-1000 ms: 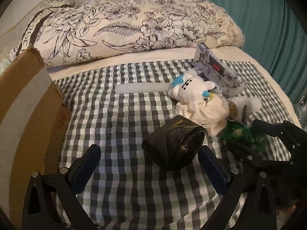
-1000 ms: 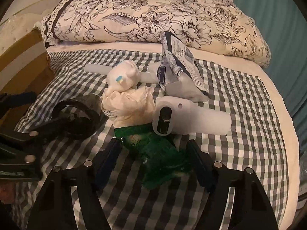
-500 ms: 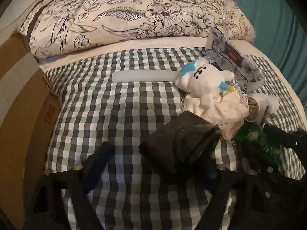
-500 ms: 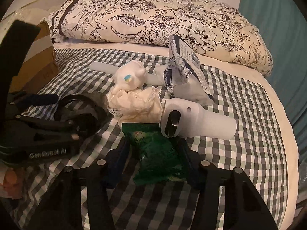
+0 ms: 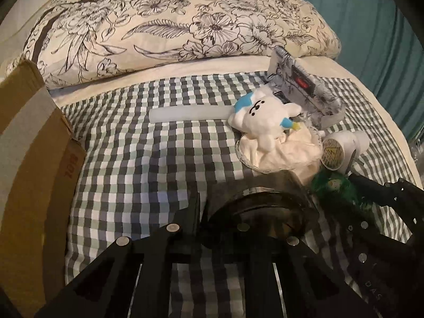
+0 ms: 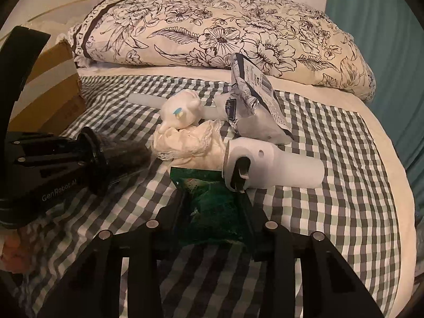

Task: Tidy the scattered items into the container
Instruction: 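Grasp the black round cup with the left tool while the right grasps the green foil packet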

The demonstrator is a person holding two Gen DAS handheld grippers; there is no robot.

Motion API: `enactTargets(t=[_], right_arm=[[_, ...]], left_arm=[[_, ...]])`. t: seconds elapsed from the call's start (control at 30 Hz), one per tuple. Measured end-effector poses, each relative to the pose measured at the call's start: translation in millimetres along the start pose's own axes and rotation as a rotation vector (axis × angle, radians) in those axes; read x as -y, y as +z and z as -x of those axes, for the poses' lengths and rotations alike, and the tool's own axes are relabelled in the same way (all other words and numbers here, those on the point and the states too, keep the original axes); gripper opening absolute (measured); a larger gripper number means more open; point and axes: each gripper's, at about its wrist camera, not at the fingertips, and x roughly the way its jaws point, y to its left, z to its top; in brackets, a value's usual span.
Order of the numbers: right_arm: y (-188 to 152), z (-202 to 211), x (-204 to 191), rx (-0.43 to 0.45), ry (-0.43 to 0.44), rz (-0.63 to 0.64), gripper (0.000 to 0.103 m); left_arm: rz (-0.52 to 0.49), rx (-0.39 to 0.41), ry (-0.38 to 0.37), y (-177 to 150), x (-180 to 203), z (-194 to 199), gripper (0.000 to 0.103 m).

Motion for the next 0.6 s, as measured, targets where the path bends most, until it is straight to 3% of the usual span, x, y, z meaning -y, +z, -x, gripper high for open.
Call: enactTargets(t=[0.2,0.6], right_arm=[[-6.6,27.1,-1.9,0.035,0.05,-0.052,0.037],[-3.3,86.1,-25.9,0.131,0.018,-0.022,0.037]], left_arm=[[-0.03,0.034,0.002,-1.1,0.4,19.5,0.011],[0.017,0.136,0.012,2.4,-18.9,80.7,0.011]])
